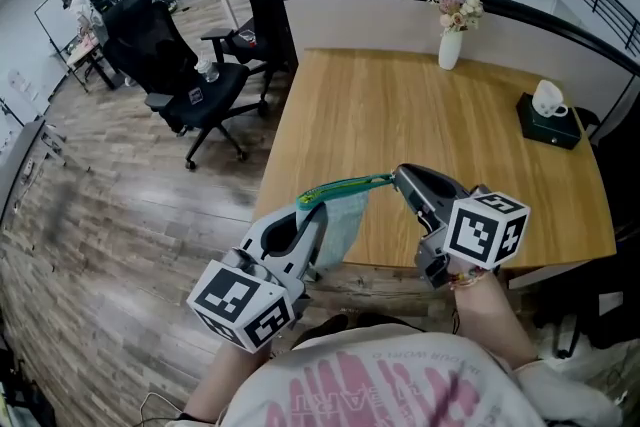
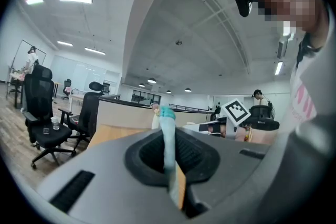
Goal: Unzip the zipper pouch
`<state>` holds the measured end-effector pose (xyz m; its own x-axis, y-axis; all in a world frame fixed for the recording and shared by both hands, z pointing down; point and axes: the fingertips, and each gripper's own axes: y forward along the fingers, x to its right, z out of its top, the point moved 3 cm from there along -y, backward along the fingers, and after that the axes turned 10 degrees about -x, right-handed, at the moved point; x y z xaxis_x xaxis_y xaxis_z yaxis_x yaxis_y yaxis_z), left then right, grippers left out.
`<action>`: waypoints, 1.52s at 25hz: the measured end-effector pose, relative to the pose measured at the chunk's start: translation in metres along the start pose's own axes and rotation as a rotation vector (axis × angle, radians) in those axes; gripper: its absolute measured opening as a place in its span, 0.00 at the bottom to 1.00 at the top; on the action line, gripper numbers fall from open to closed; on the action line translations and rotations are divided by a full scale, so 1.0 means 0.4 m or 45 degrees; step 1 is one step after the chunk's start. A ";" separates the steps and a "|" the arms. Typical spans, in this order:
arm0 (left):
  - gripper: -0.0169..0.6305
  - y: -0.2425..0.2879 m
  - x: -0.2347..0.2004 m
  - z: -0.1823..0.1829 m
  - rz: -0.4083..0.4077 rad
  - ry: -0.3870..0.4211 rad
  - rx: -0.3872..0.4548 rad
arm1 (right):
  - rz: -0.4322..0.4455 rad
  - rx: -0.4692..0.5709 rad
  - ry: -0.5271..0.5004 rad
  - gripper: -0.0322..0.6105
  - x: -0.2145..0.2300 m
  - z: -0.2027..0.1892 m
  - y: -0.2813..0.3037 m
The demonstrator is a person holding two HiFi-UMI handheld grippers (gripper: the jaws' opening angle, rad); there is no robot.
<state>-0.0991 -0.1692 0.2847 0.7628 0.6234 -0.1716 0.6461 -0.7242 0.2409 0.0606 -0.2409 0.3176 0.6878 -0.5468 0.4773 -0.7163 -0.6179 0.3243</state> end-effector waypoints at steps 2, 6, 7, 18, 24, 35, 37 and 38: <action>0.04 0.003 0.008 -0.001 0.004 -0.016 0.002 | 0.027 -0.011 0.006 0.08 0.006 -0.003 -0.002; 0.04 0.014 0.028 -0.002 0.012 -0.040 0.007 | 0.060 -0.032 -0.009 0.09 0.022 -0.007 -0.015; 0.04 0.018 0.034 -0.002 0.018 -0.045 0.012 | 0.063 -0.038 -0.011 0.09 0.029 -0.007 -0.018; 0.04 0.041 0.032 -0.072 0.265 -0.185 0.030 | -0.050 -0.245 -0.055 0.07 0.141 -0.096 -0.029; 0.04 0.043 0.038 -0.125 0.388 -0.269 0.033 | -0.030 -0.294 -0.050 0.05 0.150 -0.127 -0.038; 0.04 0.019 0.090 -0.156 0.529 -0.314 0.101 | 0.090 -0.124 -0.040 0.05 0.137 -0.087 -0.097; 0.04 0.015 0.091 -0.160 0.542 -0.321 0.113 | 0.089 -0.125 -0.050 0.05 0.140 -0.089 -0.097; 0.04 0.014 0.092 -0.160 0.546 -0.326 0.117 | 0.089 -0.131 -0.056 0.05 0.142 -0.090 -0.096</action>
<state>-0.0690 -0.1316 0.3409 0.9344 0.1807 -0.3071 0.2645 -0.9292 0.2581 0.1231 -0.2277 0.3618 0.6389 -0.6121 0.4660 -0.7692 -0.5174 0.3750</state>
